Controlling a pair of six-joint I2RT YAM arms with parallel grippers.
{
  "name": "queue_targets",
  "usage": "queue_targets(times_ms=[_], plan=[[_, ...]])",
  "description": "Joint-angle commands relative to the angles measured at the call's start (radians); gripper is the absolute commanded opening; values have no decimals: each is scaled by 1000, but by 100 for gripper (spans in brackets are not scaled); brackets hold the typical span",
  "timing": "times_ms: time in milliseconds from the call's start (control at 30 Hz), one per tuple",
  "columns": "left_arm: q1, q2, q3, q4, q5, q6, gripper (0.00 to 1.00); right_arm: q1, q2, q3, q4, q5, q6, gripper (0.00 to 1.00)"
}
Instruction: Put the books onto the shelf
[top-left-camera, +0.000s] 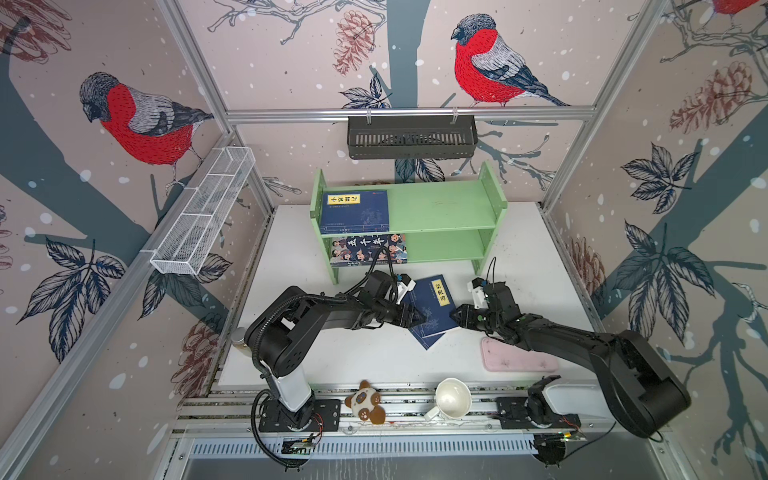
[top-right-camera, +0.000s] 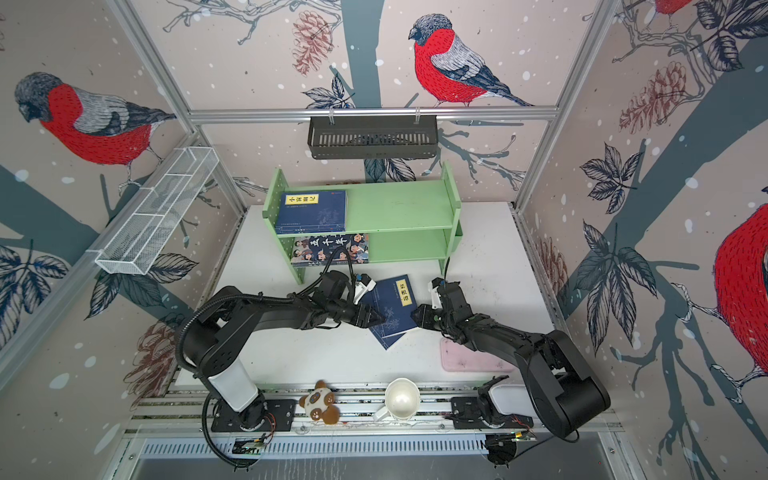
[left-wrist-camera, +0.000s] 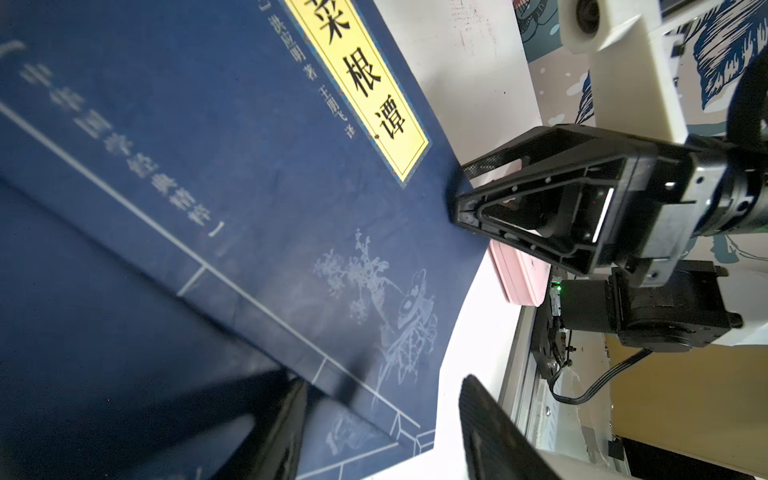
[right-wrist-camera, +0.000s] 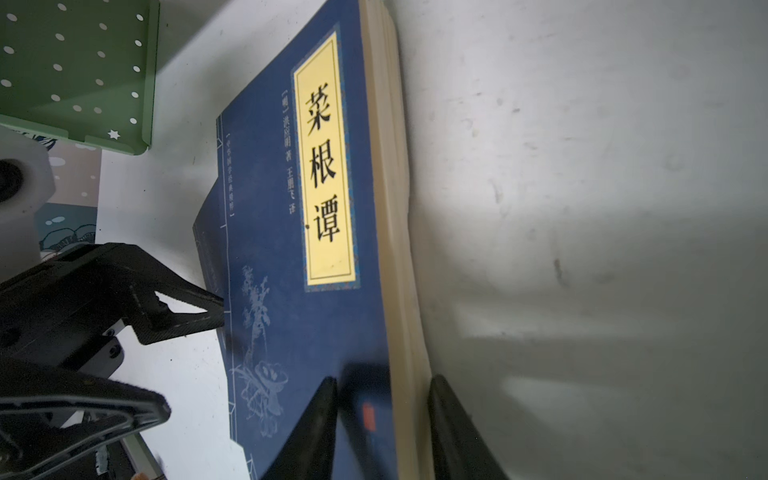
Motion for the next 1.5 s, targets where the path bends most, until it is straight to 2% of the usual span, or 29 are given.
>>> queue_targets(times_ms=[0,200,367,600,733,967,1100,1267,1467], plan=[[-4,-1,-1,36,16,12,60,-3,18,7,27,-21,-30,39],[-4,7,5,28,-3,29,60,0,25,9,50,-81,-35,28],[-4,6,-1,30,-7,39,60,3,-25,-7,26,-108,-48,23],[-4,-11,-1,32,-8,58,60,4,-97,-42,28,-190,-50,25],[-4,-22,1,25,-6,70,61,4,-80,-40,-2,-169,-59,25],[-4,-28,5,2,-13,80,61,-7,-78,-42,3,-133,-38,10],[-4,-51,4,-46,-42,116,61,-20,-89,-42,-10,-133,-33,3],[-1,-116,5,-117,-55,190,62,-56,-151,-44,-42,-169,-20,2],[8,-228,7,-195,-29,278,64,-118,-213,0,-176,-234,-19,1]])
